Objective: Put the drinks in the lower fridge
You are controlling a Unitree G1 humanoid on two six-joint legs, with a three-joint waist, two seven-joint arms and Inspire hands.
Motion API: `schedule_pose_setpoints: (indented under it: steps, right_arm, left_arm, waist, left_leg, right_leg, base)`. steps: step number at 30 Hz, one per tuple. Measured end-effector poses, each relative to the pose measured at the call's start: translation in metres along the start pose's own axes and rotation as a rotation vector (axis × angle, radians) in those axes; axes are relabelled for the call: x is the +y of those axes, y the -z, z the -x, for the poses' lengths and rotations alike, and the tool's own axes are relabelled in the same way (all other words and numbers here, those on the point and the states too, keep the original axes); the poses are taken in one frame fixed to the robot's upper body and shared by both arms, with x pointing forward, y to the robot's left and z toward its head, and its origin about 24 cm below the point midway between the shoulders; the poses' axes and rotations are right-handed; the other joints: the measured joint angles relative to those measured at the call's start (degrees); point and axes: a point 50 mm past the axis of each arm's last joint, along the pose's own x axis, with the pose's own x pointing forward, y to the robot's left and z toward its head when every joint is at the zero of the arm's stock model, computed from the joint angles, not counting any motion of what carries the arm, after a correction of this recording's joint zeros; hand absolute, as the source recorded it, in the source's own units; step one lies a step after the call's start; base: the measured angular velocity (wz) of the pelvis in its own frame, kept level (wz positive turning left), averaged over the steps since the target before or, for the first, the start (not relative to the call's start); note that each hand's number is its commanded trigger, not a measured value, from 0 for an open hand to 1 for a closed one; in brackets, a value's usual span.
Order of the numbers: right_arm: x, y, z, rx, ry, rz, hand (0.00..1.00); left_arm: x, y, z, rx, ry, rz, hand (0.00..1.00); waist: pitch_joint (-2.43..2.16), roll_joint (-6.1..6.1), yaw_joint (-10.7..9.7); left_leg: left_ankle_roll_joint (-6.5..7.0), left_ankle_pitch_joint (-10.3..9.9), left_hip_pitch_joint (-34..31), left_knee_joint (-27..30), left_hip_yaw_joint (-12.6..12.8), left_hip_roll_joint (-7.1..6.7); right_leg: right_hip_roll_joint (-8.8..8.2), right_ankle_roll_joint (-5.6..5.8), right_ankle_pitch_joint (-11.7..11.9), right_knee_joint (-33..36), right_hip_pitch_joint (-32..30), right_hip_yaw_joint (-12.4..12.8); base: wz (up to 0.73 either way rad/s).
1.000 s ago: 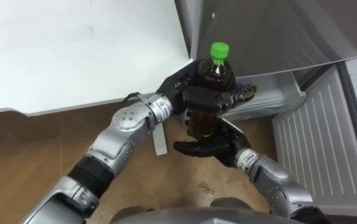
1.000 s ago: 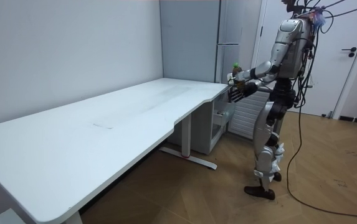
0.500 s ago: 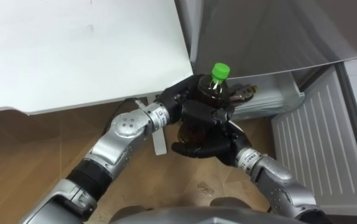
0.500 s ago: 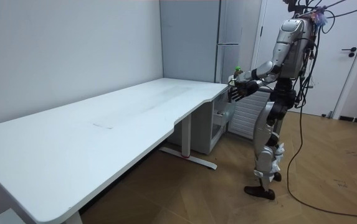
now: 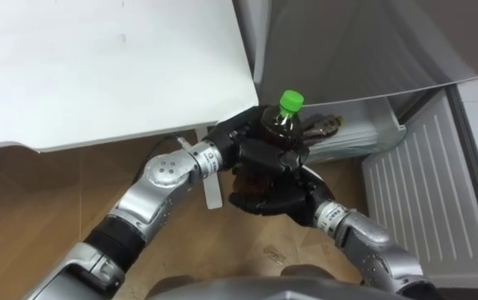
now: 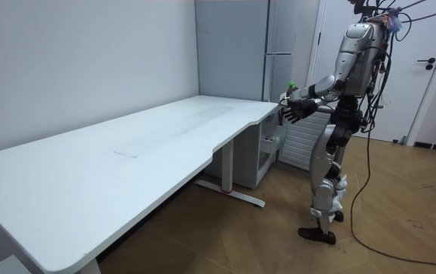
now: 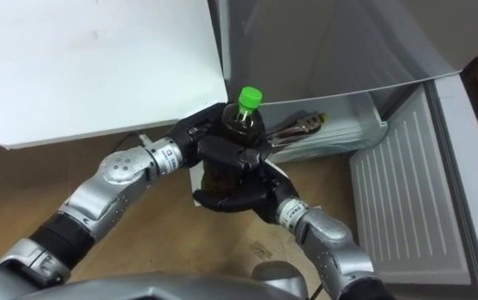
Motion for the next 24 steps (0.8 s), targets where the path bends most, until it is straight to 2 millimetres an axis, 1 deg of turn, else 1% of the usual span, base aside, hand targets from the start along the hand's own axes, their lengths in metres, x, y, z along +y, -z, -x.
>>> schedule_pose_setpoints:
  steps: [4, 13, 17, 18, 19, 20, 24]
  right_arm:
    - [-0.0013, 0.0004, 0.0008, 0.008, 0.011, 0.008, 1.0]
    - [-0.0007, 0.0015, 0.0004, 0.014, 0.019, 0.009, 1.0]
    - [-0.0006, -0.0003, -0.0005, 0.001, 0.019, 0.005, 1.0]
    - [-0.0003, -0.0004, -0.0007, 0.001, 0.018, 0.005, 1.0]
    - [0.0005, -0.0003, -0.0013, -0.001, 0.017, 0.002, 1.0]
    - [0.0009, -0.0002, -0.0016, -0.002, 0.016, 0.001, 1.0]
    - [0.0016, -0.0003, -0.0022, -0.004, 0.015, -0.004, 1.0]
  left_arm:
    - [-0.0016, 0.0016, -0.0007, 0.002, 0.018, 0.016, 1.0]
    - [-0.0051, 0.0019, -0.0024, -0.009, 0.046, 0.045, 1.0]
    - [-0.0065, 0.001, -0.0036, -0.03, 0.042, 0.093, 0.99]
    - [-0.0064, 0.0011, -0.0036, -0.032, 0.041, 0.1, 0.58]
    - [-0.0064, 0.0012, -0.0035, -0.032, 0.041, 0.102, 0.22]
    - [-0.0064, 0.0013, -0.0035, -0.032, 0.04, 0.103, 0.0]
    - [-0.0068, 0.001, -0.0039, -0.036, 0.041, 0.109, 0.0]
  waist:
    - [0.0, -0.02, 0.6]
    - [0.02, -0.02, 0.6]
    - [0.03, -0.02, 0.6]
    - [0.04, -0.02, 0.6]
    - [0.04, -0.02, 0.6]
    - [0.05, -0.01, 0.6]
    - [0.07, 0.03, 0.6]
  left_leg:
    - [0.0, 0.0, 0.0, 0.1, 0.3, 0.05]
    - [-0.01, 0.0, -0.1, 0.1, 0.4, 0.12]
    - [-0.02, 0.0, -0.2, 0.1, 0.4, 0.19]
    - [-0.02, 0.0, -0.2, 0.1, 0.5, 0.21]
    - [-0.02, 0.0, -0.2, 0.1, 0.5, 0.21]
    - [-0.02, 0.0, -0.3, 0.1, 0.5, 0.23]
    - [-0.02, 0.0, -0.4, 0.1, 0.6, 0.24]
  right_leg:
    - [0.01, -0.02, 0.0, 0.0, 0.0, 0.2]
    - [0.06, -0.02, 0.0, 0.1, -0.2, 0.2]
    - [0.08, -0.02, 0.0, 0.6, -0.5, 0.2]
    - [0.08, -0.02, 0.0, 0.6, -0.5, 0.2]
    - [0.08, -0.02, 0.0, 0.6, -0.6, 0.2]
    - [0.08, -0.02, 0.0, 0.7, -0.7, 0.3]
    - [0.09, -0.02, 0.0, 0.7, -0.8, 0.3]
  base:
    - [-0.02]
    - [0.0]
    - [0.0]
    - [0.0]
    - [0.0]
    - [0.0]
    - [0.0]
